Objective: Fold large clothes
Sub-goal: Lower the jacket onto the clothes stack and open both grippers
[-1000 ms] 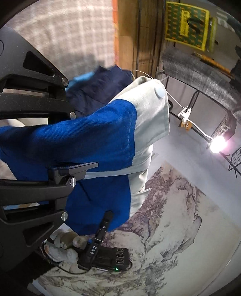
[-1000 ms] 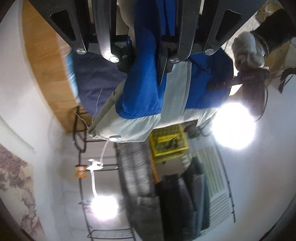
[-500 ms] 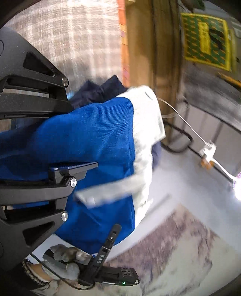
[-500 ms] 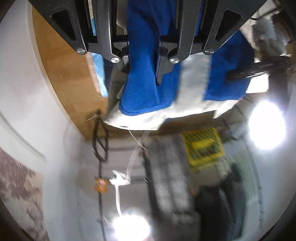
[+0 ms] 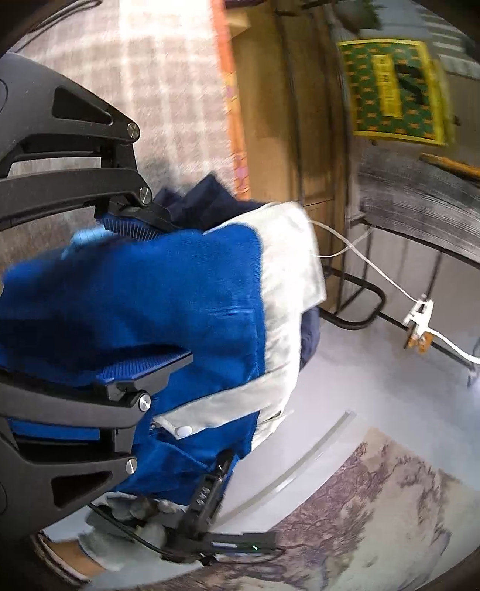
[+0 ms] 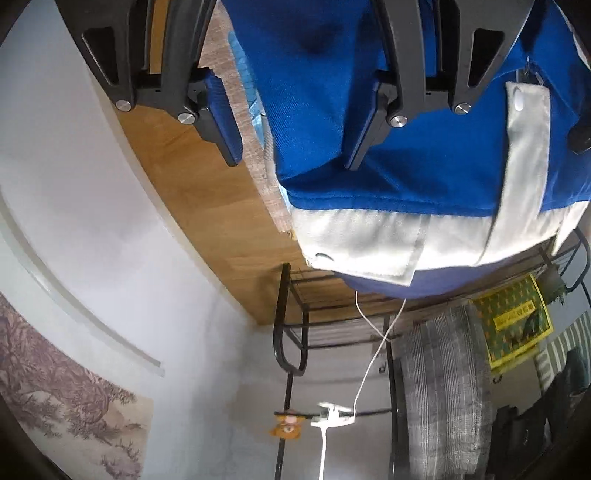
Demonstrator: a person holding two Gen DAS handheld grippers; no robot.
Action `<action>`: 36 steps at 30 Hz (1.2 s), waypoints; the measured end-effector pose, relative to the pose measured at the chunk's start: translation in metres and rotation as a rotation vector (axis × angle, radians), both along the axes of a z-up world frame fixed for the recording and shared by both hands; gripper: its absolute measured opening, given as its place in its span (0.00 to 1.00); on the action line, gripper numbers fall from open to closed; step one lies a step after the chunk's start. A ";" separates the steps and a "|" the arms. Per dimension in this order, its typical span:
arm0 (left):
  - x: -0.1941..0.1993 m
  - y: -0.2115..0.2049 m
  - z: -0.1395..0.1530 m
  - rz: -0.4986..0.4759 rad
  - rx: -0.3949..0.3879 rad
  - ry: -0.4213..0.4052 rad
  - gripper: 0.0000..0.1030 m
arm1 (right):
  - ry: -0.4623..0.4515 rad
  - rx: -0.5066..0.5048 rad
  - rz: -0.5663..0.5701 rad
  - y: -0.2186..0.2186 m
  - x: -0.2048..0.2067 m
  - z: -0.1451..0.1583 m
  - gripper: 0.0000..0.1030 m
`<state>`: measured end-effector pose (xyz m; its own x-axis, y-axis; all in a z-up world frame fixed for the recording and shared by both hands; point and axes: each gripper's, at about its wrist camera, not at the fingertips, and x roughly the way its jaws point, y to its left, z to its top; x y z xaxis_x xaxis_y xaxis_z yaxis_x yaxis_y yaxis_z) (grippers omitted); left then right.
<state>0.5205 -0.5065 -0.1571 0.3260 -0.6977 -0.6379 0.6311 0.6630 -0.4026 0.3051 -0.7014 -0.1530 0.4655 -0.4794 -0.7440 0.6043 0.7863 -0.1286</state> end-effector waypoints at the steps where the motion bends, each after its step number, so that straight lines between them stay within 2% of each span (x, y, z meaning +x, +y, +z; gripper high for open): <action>1: -0.002 0.005 0.004 0.000 -0.001 -0.009 0.55 | -0.018 -0.002 0.004 0.003 -0.004 0.005 0.58; 7: -0.014 0.038 0.027 0.012 -0.040 -0.015 0.55 | -0.102 0.021 0.033 0.025 -0.025 0.032 0.60; 16: -0.076 0.084 0.092 -0.033 -0.043 -0.152 0.55 | -0.183 -0.015 0.106 0.081 -0.054 0.086 0.64; 21: -0.122 0.119 0.131 -0.042 -0.036 -0.244 0.55 | -0.237 -0.039 0.146 0.120 -0.092 0.123 0.64; 27: -0.180 0.170 0.168 -0.033 -0.062 -0.294 0.55 | -0.288 -0.081 0.190 0.174 -0.149 0.158 0.64; 36: -0.278 0.229 0.203 -0.038 -0.045 -0.391 0.55 | -0.370 -0.091 0.237 0.242 -0.236 0.195 0.65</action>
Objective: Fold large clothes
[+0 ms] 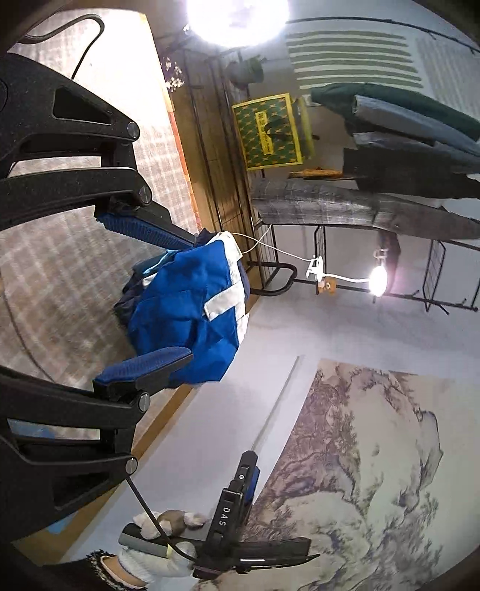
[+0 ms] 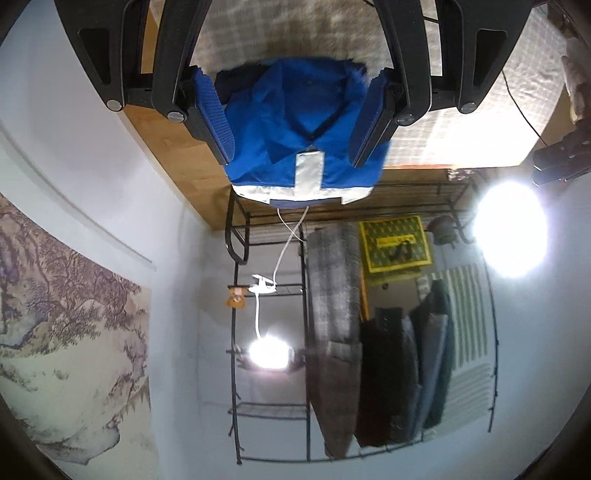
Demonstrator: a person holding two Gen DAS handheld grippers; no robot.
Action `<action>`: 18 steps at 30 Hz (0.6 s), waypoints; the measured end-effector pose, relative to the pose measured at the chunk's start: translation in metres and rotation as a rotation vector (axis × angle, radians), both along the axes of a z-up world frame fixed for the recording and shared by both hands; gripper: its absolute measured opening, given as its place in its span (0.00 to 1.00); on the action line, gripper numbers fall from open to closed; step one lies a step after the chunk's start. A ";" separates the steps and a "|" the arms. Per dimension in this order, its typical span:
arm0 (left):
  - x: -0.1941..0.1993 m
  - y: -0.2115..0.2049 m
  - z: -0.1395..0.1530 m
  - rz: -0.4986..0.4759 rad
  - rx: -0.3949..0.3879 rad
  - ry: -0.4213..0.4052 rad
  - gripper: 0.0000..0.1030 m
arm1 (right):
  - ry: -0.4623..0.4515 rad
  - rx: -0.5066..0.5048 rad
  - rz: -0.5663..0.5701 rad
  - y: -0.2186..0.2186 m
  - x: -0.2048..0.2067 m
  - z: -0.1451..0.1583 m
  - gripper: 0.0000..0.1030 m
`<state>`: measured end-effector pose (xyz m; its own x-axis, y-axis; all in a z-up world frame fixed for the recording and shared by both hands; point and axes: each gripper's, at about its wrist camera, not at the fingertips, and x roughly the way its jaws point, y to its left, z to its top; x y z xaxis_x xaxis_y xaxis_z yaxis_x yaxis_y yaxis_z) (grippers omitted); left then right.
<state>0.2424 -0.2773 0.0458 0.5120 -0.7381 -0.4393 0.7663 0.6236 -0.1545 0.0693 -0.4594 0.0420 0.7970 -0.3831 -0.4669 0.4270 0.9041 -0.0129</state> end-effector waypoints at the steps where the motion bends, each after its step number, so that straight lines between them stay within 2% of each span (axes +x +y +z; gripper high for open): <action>1: -0.012 0.005 0.002 0.000 0.003 -0.007 0.55 | -0.006 -0.005 0.007 0.009 -0.010 0.003 0.66; 10: -0.071 0.043 0.003 0.057 0.015 -0.018 0.56 | -0.011 0.000 0.035 0.058 -0.067 0.004 0.67; 13: -0.087 0.056 -0.002 0.079 0.009 -0.016 0.63 | -0.009 0.005 0.043 0.068 -0.083 0.000 0.67; 18: -0.125 0.076 -0.014 0.098 0.005 -0.022 0.64 | -0.023 -0.014 0.041 0.090 -0.119 -0.006 0.71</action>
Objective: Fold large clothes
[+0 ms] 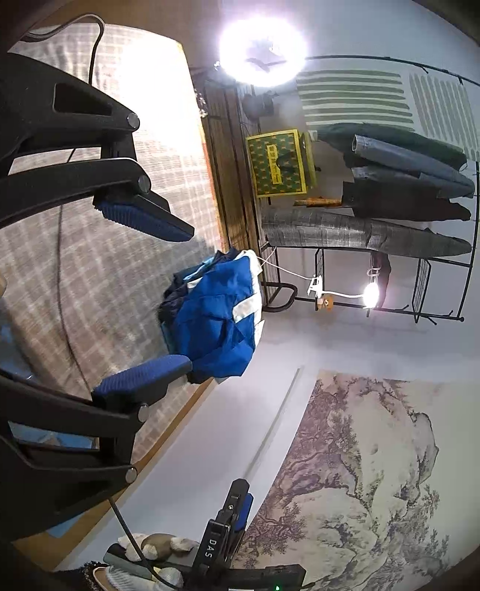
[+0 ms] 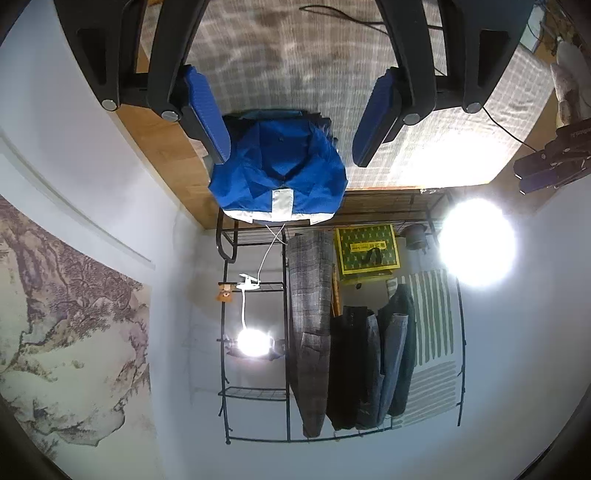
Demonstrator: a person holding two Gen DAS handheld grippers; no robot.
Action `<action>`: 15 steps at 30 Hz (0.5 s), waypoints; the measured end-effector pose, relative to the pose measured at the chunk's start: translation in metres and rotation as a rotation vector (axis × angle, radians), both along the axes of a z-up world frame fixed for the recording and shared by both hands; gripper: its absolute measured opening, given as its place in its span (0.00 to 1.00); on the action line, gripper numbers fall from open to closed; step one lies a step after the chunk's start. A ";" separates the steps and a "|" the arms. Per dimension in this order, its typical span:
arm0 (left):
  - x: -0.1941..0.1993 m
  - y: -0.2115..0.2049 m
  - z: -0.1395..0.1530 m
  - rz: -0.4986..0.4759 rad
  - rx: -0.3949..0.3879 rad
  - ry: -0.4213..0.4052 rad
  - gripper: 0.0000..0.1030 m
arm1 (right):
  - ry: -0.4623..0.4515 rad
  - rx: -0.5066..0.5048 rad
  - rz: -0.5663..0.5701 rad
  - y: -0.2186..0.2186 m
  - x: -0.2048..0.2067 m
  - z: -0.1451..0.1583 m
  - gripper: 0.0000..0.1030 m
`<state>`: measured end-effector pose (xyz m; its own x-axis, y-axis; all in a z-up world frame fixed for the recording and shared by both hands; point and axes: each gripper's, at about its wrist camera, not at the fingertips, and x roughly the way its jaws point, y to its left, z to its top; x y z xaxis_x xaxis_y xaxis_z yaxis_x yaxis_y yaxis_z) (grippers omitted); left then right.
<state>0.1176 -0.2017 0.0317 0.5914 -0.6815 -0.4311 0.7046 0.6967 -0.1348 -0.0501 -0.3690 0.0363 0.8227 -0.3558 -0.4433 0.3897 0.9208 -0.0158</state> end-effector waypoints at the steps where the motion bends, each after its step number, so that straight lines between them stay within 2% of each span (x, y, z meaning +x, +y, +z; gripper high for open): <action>1: -0.007 0.002 -0.001 -0.002 0.004 -0.002 0.64 | -0.003 0.003 0.006 0.004 -0.007 -0.001 0.71; 4: -0.029 0.009 -0.005 -0.016 0.013 -0.014 0.65 | -0.018 0.005 0.014 0.018 -0.027 -0.006 0.75; 7: -0.049 0.014 -0.005 -0.029 0.023 -0.036 0.73 | -0.033 -0.009 0.006 0.033 -0.045 -0.013 0.77; 10: -0.069 0.019 -0.004 -0.051 0.025 -0.065 0.73 | -0.037 -0.015 0.002 0.048 -0.057 -0.019 0.81; 15: -0.094 0.029 -0.013 -0.071 0.002 -0.049 0.87 | -0.052 -0.014 -0.012 0.069 -0.080 -0.028 0.92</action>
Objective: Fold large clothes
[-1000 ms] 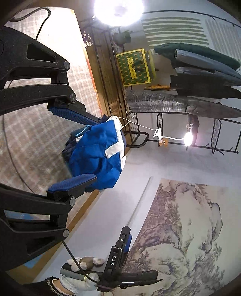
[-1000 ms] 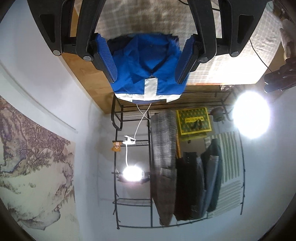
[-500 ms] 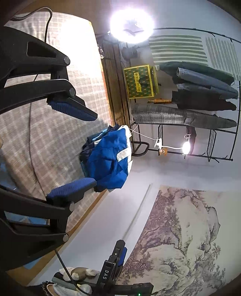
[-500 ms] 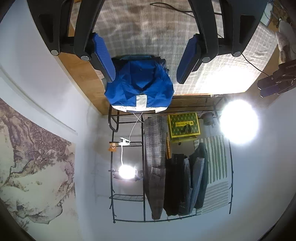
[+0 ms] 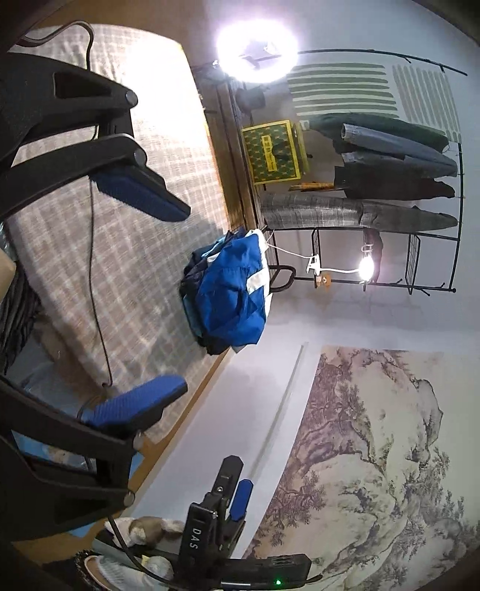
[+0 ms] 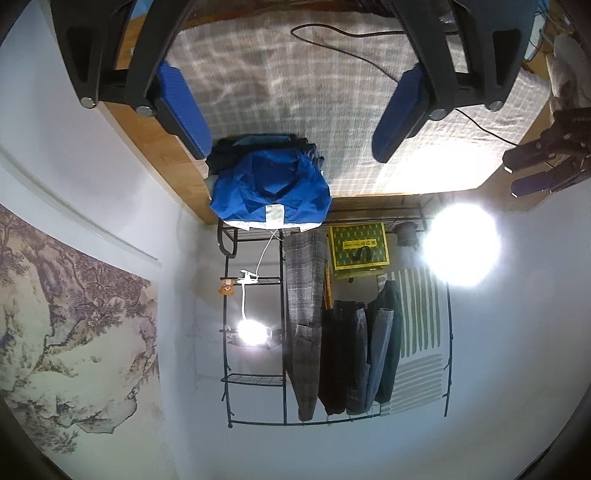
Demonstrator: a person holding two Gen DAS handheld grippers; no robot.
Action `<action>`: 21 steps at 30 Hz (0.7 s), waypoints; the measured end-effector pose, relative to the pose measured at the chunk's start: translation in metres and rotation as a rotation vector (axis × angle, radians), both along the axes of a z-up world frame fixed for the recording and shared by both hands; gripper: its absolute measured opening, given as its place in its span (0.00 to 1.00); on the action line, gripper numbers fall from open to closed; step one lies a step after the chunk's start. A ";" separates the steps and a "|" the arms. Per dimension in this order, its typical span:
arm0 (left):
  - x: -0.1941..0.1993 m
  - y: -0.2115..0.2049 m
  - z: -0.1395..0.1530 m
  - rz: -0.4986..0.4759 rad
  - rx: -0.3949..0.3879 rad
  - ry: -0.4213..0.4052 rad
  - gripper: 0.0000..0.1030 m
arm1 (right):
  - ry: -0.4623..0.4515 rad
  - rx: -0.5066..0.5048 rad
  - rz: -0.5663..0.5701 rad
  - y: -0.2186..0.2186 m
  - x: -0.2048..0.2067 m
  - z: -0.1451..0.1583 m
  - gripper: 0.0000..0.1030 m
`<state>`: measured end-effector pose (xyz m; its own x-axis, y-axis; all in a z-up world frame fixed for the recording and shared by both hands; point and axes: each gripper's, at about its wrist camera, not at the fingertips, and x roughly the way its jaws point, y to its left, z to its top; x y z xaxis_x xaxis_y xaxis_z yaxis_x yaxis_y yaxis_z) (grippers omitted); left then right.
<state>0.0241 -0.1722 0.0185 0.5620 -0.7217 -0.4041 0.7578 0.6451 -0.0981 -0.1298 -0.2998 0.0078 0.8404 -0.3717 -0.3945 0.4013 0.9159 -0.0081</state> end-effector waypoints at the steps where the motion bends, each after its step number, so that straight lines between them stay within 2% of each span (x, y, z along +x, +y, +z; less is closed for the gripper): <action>1: -0.004 0.002 -0.002 -0.002 0.000 0.003 0.89 | -0.001 0.003 -0.002 0.004 -0.004 -0.003 0.94; 5: -0.018 0.008 -0.010 0.010 0.002 -0.003 1.00 | -0.007 -0.011 -0.033 0.017 -0.017 -0.014 1.00; 11: -0.026 0.008 -0.023 0.069 0.040 0.021 1.00 | 0.008 0.006 -0.048 0.020 -0.029 -0.022 1.00; 21: -0.032 0.017 -0.021 0.117 0.026 -0.034 1.00 | -0.018 0.018 -0.081 0.009 -0.036 -0.021 1.00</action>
